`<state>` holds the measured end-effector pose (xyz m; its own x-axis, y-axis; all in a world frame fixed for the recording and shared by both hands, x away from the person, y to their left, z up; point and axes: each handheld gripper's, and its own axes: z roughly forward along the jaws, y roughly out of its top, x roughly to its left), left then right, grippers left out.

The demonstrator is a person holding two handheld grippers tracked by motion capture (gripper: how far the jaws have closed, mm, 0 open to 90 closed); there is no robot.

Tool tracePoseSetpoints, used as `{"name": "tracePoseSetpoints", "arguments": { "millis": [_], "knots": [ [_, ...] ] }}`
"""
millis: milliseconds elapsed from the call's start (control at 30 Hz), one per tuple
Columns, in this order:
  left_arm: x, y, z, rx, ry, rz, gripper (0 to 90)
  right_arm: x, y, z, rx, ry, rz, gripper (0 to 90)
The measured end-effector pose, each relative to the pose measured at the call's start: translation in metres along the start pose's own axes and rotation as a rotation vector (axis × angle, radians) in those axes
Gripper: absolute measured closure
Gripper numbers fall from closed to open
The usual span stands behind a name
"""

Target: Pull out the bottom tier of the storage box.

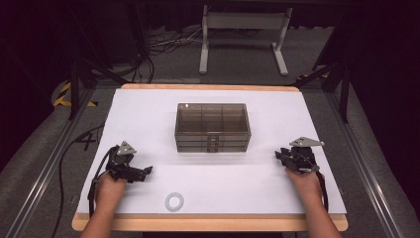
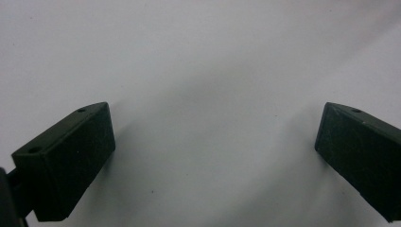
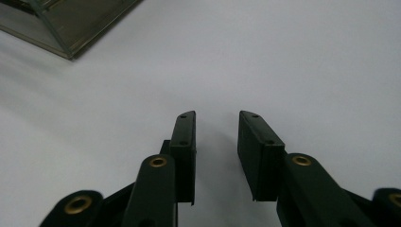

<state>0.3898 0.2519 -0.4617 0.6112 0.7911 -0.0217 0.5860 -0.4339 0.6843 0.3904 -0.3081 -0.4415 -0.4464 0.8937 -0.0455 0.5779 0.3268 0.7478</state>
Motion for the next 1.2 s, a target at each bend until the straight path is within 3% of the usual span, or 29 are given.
{"name": "tracePoseSetpoints", "arguments": {
  "millis": [133, 267, 367, 400, 433, 500, 600, 667, 767, 867, 933, 1033, 1133, 1167, 1200],
  "knots": [
    [-0.001, 0.000, -0.001, 0.002, 0.001, -0.001, 0.5, 0.002, 0.003, -0.010, -0.011, 0.004, -0.033, 68.8],
    [-0.001, 0.000, -0.003, -0.002, -0.006, 0.015, 3.7, 0.005, 0.006, -0.020, -0.013, 0.038, -0.063, 67.7],
    [-0.004, 0.001, -0.006, -0.024, 0.020, 0.013, 18.7, 0.007, 0.006, -0.026, -0.011, 0.063, -0.109, 66.2],
    [-0.004, 0.002, -0.008, -0.018, 0.038, 0.017, 19.7, 0.007, 0.006, -0.027, -0.012, 0.071, -0.119, 65.7],
    [-0.005, 0.002, -0.008, -0.023, 0.039, 0.020, 14.6, 0.008, 0.006, -0.028, -0.009, 0.083, -0.127, 65.7],
    [-0.005, 0.002, -0.012, -0.038, 0.037, 0.021, 18.3, 0.008, 0.007, -0.029, -0.009, 0.096, -0.130, 65.6],
    [-0.005, 0.002, -0.018, -0.090, 0.025, 0.015, 16.8, 0.011, 0.010, -0.032, -0.021, 0.128, -0.124, 64.3],
    [-0.005, 0.002, -0.021, -0.114, 0.019, 0.021, 16.1, 0.014, 0.012, -0.035, -0.050, 0.193, -0.104, 63.3],
    [-0.005, 0.002, -0.023, -0.130, -0.006, 0.031, 15.5, 0.019, 0.015, -0.038, -0.072, 0.224, -0.126, 63.8],
    [-0.006, 0.002, -0.026, -0.165, -0.074, 0.002, 15.8, 0.029, 0.021, -0.041, -0.087, 0.257, -0.163, 64.4],
    [-0.006, 0.002, -0.028, -0.179, -0.089, -0.003, 15.6, 0.032, 0.022, -0.041, -0.088, 0.260, -0.171, 64.5],
    [-0.006, 0.002, -0.030, -0.199, -0.089, -0.017, 15.7, 0.039, 0.025, -0.039, -0.089, 0.275, -0.185, 64.6],
    [-0.008, 0.000, -0.030, -0.207, -0.057, -0.014, 15.6, 0.049, 0.030, -0.036, -0.092, 0.309, -0.199, 64.6],
    [-0.009, 0.000, -0.030, -0.211, -0.046, -0.019, 15.6, 0.059, 0.036, -0.034, -0.102, 0.332, -0.240, 64.7],
    [-0.009, 0.000, -0.030, -0.217, -0.040, -0.024, 15.6, 0.062, 0.039, -0.033, -0.107, 0.340, -0.251, 64.8]
  ]
}}
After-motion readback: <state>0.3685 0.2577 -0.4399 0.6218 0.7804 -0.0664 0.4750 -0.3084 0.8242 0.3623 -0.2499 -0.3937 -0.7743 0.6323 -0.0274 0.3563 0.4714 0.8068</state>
